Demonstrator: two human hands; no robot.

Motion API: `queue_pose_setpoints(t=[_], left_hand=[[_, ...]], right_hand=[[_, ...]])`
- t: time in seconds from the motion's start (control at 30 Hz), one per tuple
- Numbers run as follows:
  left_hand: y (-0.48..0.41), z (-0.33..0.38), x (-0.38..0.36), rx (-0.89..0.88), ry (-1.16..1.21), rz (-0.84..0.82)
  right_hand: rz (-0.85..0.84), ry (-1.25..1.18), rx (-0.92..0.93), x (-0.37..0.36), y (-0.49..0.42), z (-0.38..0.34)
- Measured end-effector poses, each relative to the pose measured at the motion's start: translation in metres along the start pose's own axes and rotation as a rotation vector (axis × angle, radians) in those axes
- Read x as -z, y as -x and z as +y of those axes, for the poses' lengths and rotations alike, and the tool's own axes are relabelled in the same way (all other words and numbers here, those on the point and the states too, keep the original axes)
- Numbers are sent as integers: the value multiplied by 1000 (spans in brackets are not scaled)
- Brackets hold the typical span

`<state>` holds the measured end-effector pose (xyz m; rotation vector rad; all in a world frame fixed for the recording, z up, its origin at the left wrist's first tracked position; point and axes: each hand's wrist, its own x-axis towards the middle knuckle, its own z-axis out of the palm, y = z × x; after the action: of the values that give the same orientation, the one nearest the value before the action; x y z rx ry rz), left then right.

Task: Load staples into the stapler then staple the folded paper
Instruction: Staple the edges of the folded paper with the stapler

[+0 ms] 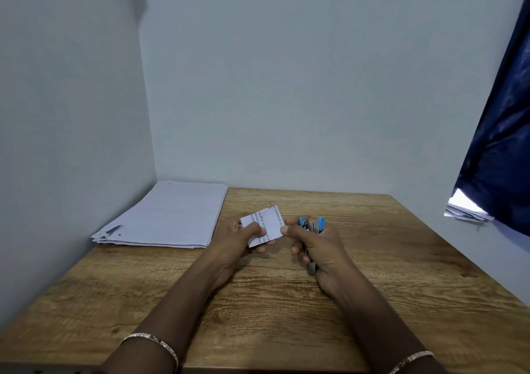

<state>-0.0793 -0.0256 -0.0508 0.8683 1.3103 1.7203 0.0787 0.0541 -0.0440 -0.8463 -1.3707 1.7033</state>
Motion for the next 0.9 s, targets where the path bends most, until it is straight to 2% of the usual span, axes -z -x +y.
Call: queue_pose_setpoints(t=[0.2,0.43,0.53,0.7,0.9], left_hand=[[-1,0,1,35,50,-4],[0,0,6,13,-33,-27],[-1,0,7,23,-11,-15],[-2,1,7,40,57,33],[-2,2,8,53,145,78]], right_hand=[[49,-16,53,1,-6,4],[104,-201,70,6,-14,3],[63,-264,64,6,-11,1],[-13,-214,23,4,-7,3],[-71,-125,150,4,-10,3]])
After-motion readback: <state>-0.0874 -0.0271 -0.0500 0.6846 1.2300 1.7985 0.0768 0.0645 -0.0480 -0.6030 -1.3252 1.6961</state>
